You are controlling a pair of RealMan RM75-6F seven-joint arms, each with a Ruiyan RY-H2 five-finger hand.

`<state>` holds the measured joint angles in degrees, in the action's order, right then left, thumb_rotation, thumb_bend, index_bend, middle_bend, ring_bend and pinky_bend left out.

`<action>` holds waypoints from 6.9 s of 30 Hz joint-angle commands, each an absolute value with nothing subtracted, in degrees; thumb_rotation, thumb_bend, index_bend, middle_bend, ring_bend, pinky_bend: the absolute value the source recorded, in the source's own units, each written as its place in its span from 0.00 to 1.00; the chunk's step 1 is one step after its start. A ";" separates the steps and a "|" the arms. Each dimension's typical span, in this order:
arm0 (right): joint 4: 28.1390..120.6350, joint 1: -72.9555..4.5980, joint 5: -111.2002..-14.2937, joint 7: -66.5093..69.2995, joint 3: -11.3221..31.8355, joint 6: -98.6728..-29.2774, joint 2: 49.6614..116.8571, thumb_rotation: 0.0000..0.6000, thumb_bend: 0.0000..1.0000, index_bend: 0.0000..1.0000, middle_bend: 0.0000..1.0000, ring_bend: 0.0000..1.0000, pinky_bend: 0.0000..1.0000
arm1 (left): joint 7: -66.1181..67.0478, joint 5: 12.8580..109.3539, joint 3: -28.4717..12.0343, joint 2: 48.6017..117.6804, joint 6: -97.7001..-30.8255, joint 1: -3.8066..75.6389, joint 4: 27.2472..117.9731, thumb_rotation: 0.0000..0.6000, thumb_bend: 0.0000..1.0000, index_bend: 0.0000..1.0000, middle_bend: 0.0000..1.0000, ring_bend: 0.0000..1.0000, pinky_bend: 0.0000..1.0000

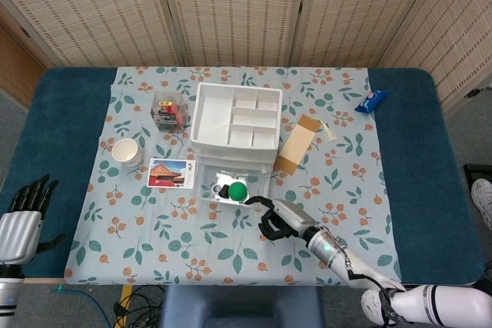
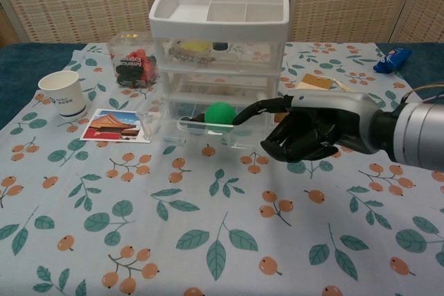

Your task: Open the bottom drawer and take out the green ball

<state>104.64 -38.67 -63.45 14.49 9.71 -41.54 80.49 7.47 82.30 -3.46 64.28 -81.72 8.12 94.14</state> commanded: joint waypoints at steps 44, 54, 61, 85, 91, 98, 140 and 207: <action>94.46 -58.63 -68.50 -23.44 12.38 -41.95 79.43 1.00 0.23 0.20 0.92 1.00 1.00 | 5.88 82.47 -3.70 63.77 -83.37 7.17 94.09 1.00 0.13 0.00 0.00 0.03 0.07; 92.12 -60.91 -64.88 -27.99 10.42 -40.86 80.41 1.00 0.23 0.22 0.93 1.00 1.00 | 5.44 82.29 -3.62 63.91 -83.49 6.88 93.82 1.00 0.13 0.00 0.00 0.03 0.07; 91.49 -62.24 -63.17 -29.61 9.26 -40.08 80.37 1.00 0.23 0.22 0.93 1.00 1.00 | 5.37 82.35 -3.70 64.05 -83.53 6.90 93.70 1.00 0.13 0.00 0.00 0.03 0.07; 89.08 -66.04 -58.14 -31.63 6.87 -38.68 82.15 1.00 0.24 0.27 0.93 1.00 1.00 | 5.40 82.23 -3.58 64.39 -83.73 6.53 93.35 1.00 0.13 0.00 0.00 0.03 0.07; 88.93 -66.78 -56.69 -32.70 6.15 -39.10 82.68 1.00 0.25 0.31 0.93 1.00 1.00 | 5.25 82.29 -3.48 64.47 -83.83 6.37 93.13 1.00 0.13 0.00 0.00 0.03 0.07; 88.50 -67.24 -55.89 -33.14 5.62 -39.79 83.32 1.00 0.26 0.37 0.93 1.00 1.00 | 5.11 82.32 -3.46 64.61 -83.81 6.31 92.94 1.00 0.13 0.00 0.00 0.03 0.07; 101.38 -44.20 -70.81 -17.46 1.26 -64.70 66.86 1.00 0.33 0.50 0.93 1.00 1.00 | 5.37 83.81 -4.16 64.76 -83.14 7.88 93.13 1.00 0.13 0.00 0.00 0.03 0.07; 100.44 -17.71 -78.41 -13.50 -0.56 -84.77 65.08 1.00 0.32 0.04 0.16 0.11 0.21 | 7.19 85.57 -4.06 66.68 -83.83 8.89 94.30 1.00 0.13 0.00 0.00 0.03 0.07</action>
